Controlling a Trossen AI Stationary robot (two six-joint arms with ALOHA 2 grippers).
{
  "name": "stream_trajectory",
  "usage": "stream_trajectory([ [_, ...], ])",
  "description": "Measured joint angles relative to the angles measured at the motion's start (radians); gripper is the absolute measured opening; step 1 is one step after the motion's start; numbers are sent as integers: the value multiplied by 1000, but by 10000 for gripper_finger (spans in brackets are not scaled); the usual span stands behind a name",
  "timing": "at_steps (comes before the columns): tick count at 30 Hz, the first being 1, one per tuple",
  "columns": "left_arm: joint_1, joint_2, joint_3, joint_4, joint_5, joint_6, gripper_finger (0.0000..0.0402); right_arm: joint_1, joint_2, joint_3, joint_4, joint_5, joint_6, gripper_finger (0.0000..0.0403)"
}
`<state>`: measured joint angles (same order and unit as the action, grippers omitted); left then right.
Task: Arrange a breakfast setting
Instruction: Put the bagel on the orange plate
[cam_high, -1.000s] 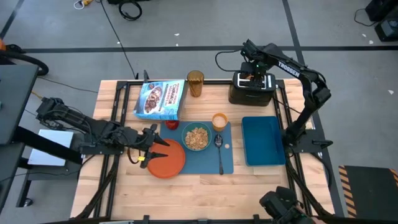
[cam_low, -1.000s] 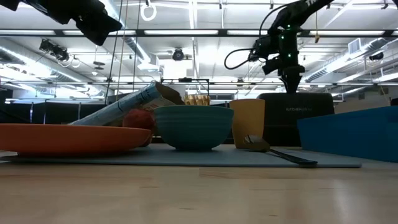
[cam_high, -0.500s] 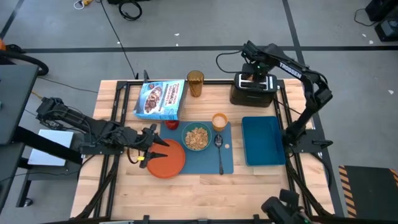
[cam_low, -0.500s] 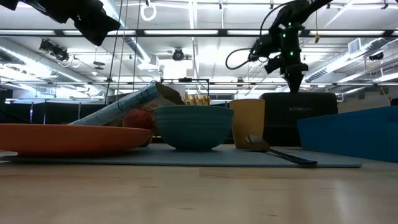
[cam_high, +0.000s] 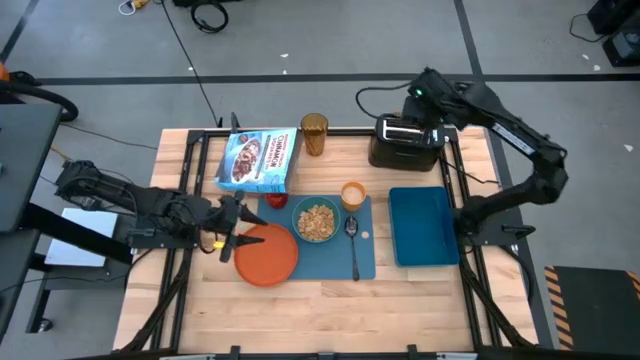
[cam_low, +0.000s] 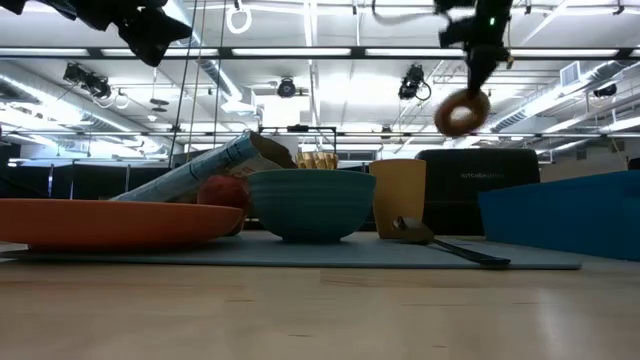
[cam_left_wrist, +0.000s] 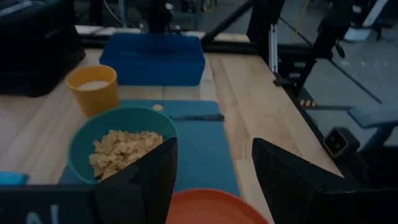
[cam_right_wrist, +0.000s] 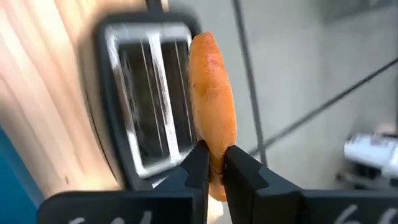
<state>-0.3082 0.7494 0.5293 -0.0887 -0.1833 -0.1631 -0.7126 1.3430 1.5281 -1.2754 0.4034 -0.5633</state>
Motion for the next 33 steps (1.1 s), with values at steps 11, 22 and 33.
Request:
stream_trajectory([
  [11,70,-143,0,2,0,-6,215,475,-83,2,180,1,228,37],
  [22,76,-251,0,3,0,-7,215,910,165,2,499,110,224,37],
  [33,76,-273,91,11,0,30,215,1051,534,2,1034,51,-79,37],
])
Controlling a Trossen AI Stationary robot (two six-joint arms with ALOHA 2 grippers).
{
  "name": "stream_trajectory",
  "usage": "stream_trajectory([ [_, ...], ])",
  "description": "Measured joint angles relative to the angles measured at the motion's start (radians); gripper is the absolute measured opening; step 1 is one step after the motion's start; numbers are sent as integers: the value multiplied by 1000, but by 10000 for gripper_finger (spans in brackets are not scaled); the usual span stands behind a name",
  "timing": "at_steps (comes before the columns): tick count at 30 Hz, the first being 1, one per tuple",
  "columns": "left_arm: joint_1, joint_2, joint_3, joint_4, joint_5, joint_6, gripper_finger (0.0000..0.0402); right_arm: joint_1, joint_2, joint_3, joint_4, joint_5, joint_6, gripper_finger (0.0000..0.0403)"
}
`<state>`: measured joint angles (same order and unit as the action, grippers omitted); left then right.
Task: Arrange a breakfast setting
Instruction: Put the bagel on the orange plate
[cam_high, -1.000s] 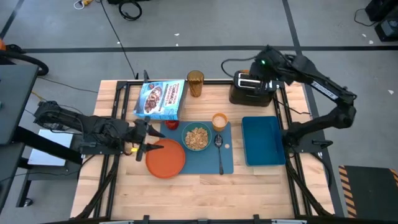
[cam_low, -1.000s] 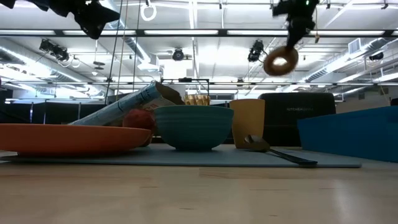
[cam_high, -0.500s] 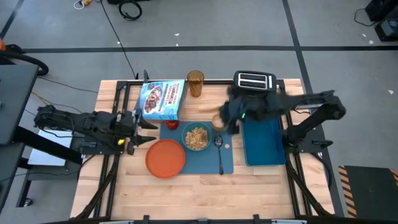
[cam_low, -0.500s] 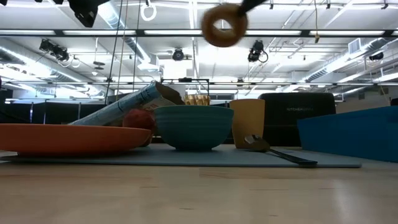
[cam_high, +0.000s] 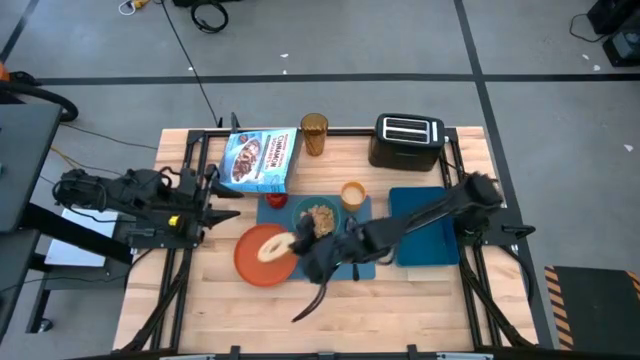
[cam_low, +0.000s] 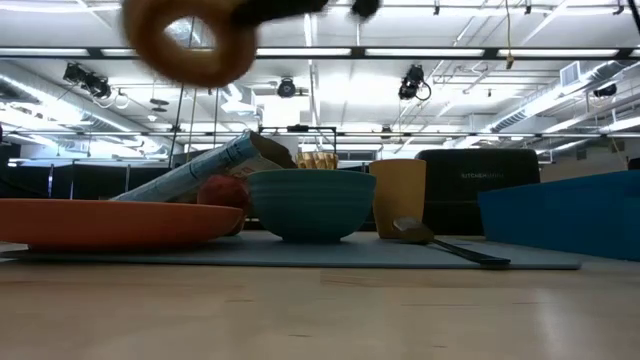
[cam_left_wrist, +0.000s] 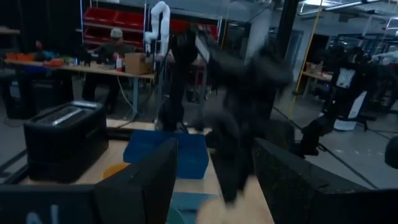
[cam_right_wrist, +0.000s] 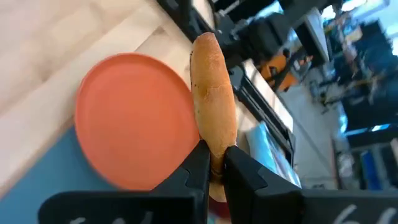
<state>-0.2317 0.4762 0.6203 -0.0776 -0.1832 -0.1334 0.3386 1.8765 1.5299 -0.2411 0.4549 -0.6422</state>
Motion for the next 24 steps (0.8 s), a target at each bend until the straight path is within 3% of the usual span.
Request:
stream_trajectory([
  [10,0,1,9,-35,0,10,215,2,239,0,324,-2,-148,37],
  [18,0,1,9,-41,0,42,215,-3,370,0,398,16,-281,37],
  [24,0,1,9,-56,0,41,215,-1,399,2,378,27,-275,54],
])
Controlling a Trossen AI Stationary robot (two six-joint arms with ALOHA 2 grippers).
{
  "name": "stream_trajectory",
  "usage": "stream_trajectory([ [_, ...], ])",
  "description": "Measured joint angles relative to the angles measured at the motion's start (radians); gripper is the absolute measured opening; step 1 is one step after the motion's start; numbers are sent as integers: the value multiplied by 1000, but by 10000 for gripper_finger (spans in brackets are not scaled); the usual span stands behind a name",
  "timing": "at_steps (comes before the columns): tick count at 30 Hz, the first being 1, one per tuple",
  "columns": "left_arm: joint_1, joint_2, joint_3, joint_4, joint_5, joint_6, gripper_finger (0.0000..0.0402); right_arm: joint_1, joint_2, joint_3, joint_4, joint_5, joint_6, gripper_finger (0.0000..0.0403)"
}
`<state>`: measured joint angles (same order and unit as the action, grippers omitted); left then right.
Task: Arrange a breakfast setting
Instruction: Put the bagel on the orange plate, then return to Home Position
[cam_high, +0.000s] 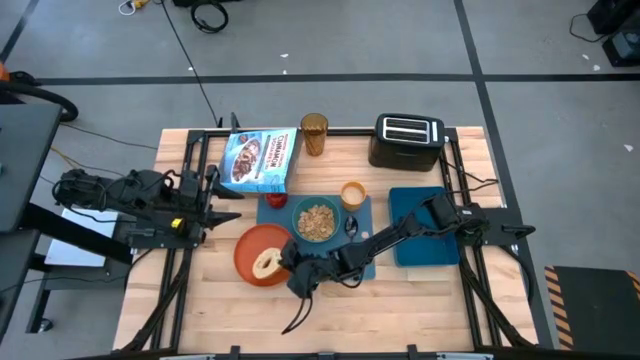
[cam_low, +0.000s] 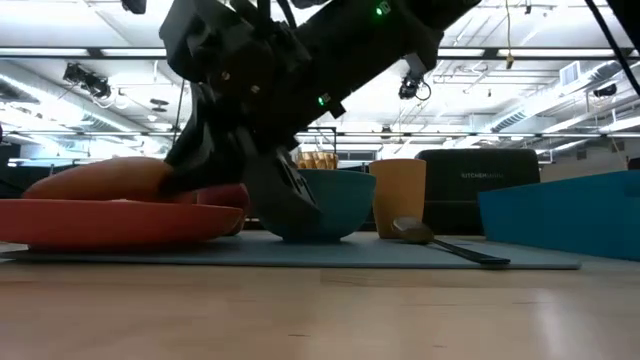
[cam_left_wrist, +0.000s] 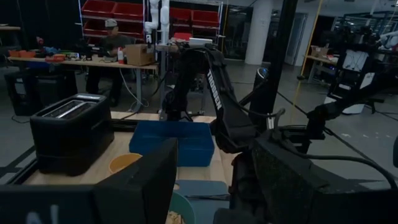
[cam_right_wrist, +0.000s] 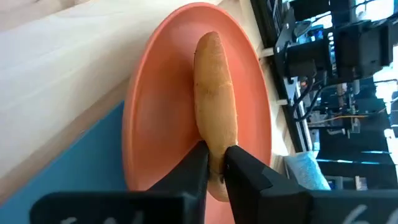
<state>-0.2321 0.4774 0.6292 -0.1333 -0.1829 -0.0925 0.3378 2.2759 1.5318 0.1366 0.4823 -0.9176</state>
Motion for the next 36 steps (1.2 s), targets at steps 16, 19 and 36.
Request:
stream_trajectory([
  [16,0,-1,0,-10,0,-29,215,-21,-38,0,-78,-68,229,155],
  [19,0,-1,0,-5,-1,-24,215,-25,-87,0,-155,-93,286,164],
  [36,52,109,-139,102,-108,101,215,-177,-742,-623,133,-164,592,144],
])
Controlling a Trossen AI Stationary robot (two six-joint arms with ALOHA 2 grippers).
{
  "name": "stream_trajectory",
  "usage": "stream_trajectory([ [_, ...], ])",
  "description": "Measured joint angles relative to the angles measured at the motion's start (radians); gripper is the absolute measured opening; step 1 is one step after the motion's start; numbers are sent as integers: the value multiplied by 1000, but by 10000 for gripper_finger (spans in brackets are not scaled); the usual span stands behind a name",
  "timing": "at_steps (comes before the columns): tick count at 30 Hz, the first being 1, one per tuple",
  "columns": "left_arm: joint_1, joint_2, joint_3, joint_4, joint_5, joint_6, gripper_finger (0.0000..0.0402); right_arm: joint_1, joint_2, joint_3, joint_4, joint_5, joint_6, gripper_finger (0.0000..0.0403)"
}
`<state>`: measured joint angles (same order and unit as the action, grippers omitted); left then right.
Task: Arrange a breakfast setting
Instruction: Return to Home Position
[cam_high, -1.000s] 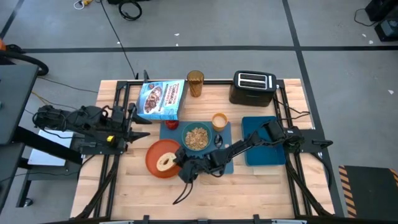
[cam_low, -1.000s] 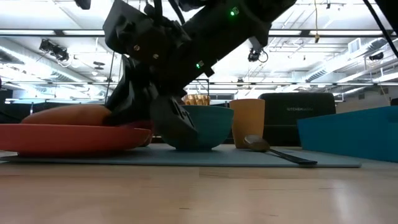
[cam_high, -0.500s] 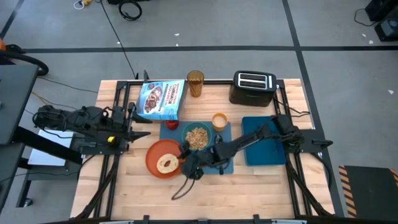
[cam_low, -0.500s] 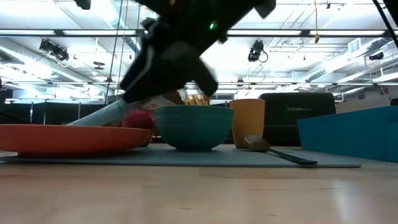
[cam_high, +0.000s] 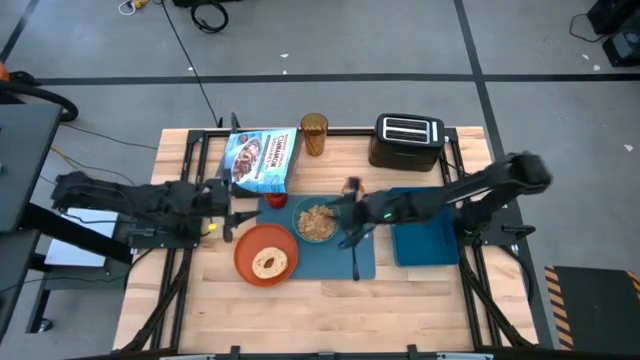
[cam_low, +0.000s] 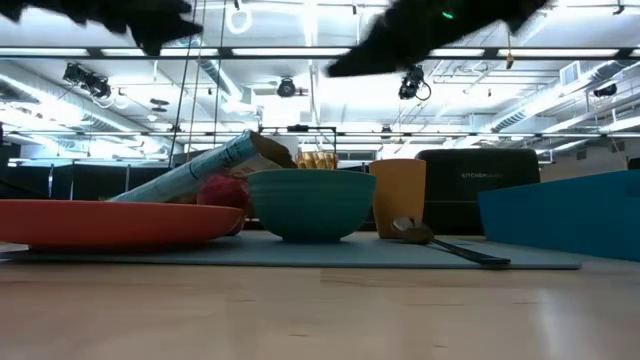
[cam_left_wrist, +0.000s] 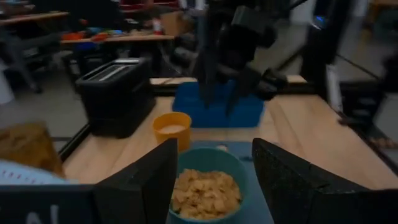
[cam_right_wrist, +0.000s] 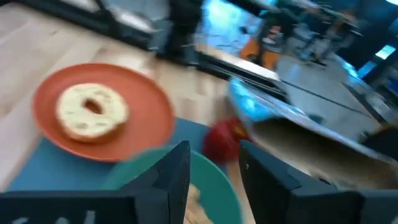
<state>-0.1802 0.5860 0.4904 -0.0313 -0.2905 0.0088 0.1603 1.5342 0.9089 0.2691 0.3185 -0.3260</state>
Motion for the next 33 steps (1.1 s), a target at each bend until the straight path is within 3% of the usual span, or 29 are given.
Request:
stream_trajectory([
  [5,99,4,-122,156,17,-59,215,-34,-277,-225,52,63,133,136],
  [10,164,-40,-129,94,20,-11,215,-28,-563,-363,13,92,228,132],
  [18,222,-212,-106,-2,111,44,215,-25,-994,-533,-170,68,376,128],
  [22,221,-261,-113,-72,125,14,215,-71,-1140,-620,-179,-89,395,114],
  [28,222,-274,-226,109,221,3,215,-251,-1246,-627,-282,-252,414,47],
  [31,222,-274,-283,182,221,-5,215,-282,-1310,-627,-293,-331,414,11],
  [33,222,-275,-308,213,222,-21,215,-275,-1359,-646,-286,-366,426,9],
])
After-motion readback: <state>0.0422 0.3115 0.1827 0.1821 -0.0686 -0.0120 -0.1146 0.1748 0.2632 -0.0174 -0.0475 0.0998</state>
